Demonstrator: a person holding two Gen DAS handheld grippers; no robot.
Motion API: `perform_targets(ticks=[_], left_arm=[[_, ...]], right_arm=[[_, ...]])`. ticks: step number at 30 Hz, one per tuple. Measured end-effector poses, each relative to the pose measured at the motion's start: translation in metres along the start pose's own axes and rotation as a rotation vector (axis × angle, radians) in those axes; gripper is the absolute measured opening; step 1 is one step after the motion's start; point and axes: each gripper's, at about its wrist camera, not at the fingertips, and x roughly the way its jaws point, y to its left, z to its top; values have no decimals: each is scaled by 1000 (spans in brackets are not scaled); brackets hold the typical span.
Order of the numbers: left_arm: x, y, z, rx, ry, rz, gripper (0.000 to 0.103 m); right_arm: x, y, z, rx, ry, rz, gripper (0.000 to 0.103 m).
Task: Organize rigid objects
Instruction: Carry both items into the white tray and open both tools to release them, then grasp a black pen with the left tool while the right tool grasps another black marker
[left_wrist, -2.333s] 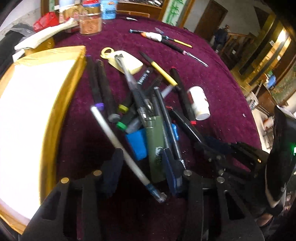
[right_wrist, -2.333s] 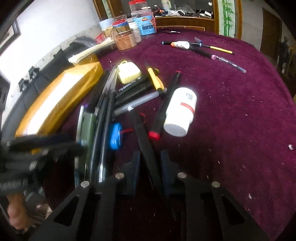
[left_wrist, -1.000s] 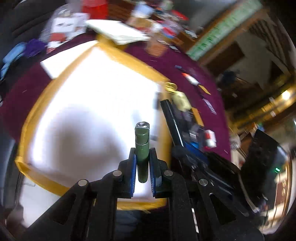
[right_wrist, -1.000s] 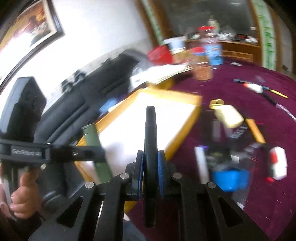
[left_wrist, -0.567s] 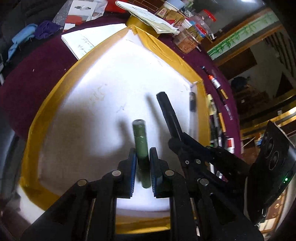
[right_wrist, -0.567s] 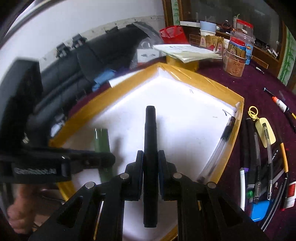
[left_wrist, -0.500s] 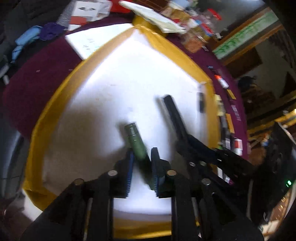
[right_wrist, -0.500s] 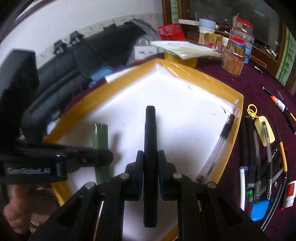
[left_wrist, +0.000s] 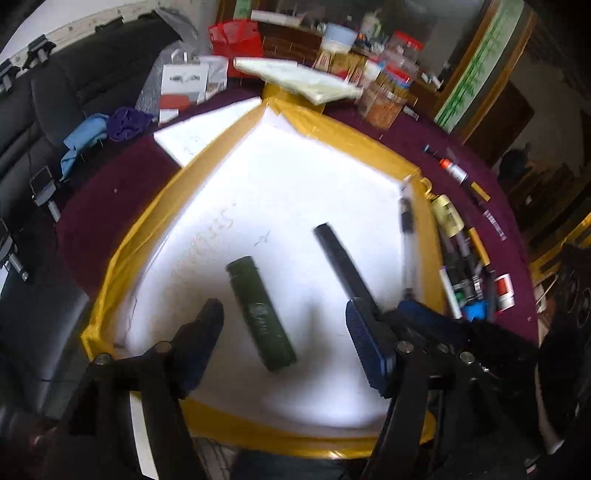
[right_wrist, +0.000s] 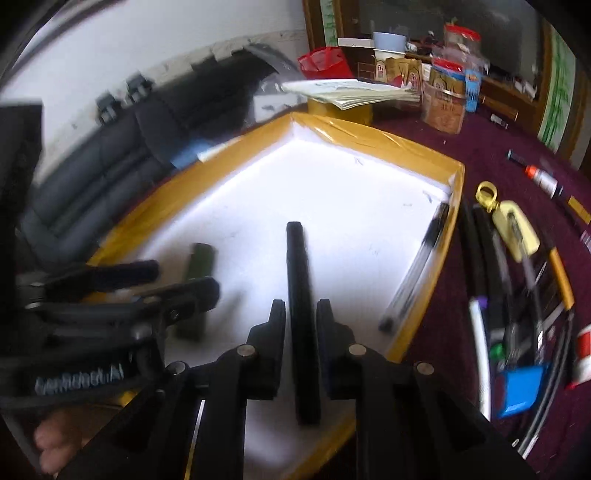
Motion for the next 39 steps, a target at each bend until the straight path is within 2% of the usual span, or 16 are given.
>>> perform_targets(ticks=[2,5,7,9,13,16,22,29,34,39], left_arm=[[-16,-8,-6,6,-45,7,68],[-33,-31,-16,44,-96,-9,68],[-37,-49,-23,78,-104,-16,68],[-36,-65,-29,106,-82,-39,68],[-30,-103,-41,199,-15,-56,68],[-32,-129,-51,242,-4,-57,68],[-28,-166,-69,313,64,-66,68],[-19,-175,-75,327,99,-65,68],[-6,-178,-71,327,134,-86,68],[10,-181,-65,321,172,-101,68]], right_arm=[[-18,-12,-5,54,-25,62,16],[-46,-33,-16,122,-78,97,20],[-60,-47,-27,156,-100,101,38],[-74,-60,-39,185,-112,92,41],[-96,-90,-69,245,-106,71,41],[-114,-111,-88,281,-118,34,41],[-135,-138,-107,344,-132,-17,41],[-129,-160,-113,383,-103,-56,39],[-114,-179,-110,408,-63,-74,27],[-95,-197,-102,423,-29,-63,24]])
